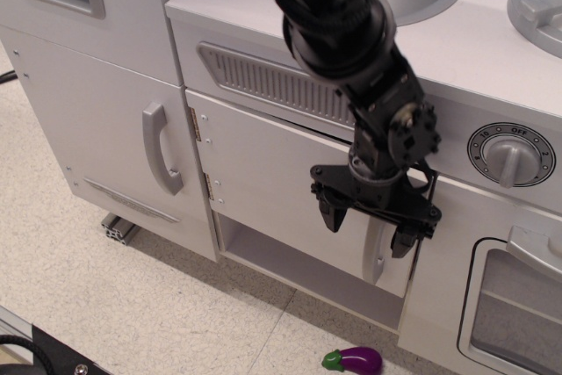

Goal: Open cabinet

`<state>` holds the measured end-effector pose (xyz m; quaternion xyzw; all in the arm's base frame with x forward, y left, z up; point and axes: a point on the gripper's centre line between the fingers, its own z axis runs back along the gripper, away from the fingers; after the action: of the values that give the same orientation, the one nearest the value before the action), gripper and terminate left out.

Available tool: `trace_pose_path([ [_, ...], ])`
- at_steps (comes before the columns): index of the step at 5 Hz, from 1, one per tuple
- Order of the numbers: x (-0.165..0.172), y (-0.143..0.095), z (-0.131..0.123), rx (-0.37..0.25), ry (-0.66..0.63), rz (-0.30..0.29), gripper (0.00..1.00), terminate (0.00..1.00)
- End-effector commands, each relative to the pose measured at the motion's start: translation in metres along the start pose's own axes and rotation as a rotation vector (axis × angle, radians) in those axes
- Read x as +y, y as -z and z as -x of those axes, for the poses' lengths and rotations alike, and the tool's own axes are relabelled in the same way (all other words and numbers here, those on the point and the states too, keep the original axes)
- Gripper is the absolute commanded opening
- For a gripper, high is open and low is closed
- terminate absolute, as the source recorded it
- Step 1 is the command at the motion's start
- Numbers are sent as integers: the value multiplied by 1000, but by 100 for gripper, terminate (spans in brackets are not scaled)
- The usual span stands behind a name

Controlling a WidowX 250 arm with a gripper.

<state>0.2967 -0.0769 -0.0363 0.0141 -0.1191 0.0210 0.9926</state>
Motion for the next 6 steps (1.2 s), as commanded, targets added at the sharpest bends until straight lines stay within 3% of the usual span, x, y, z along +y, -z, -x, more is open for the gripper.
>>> trace_pose_path([
  [1, -5, -2, -19, -101, -35, 19, 0, 0],
  [3, 4, -13, -5, -107, -17, 73, 0, 0],
  [5, 30, -21, 43, -94, 81, 79, 0, 0],
  [6, 46, -28, 55, -99, 52, 39, 100, 0],
])
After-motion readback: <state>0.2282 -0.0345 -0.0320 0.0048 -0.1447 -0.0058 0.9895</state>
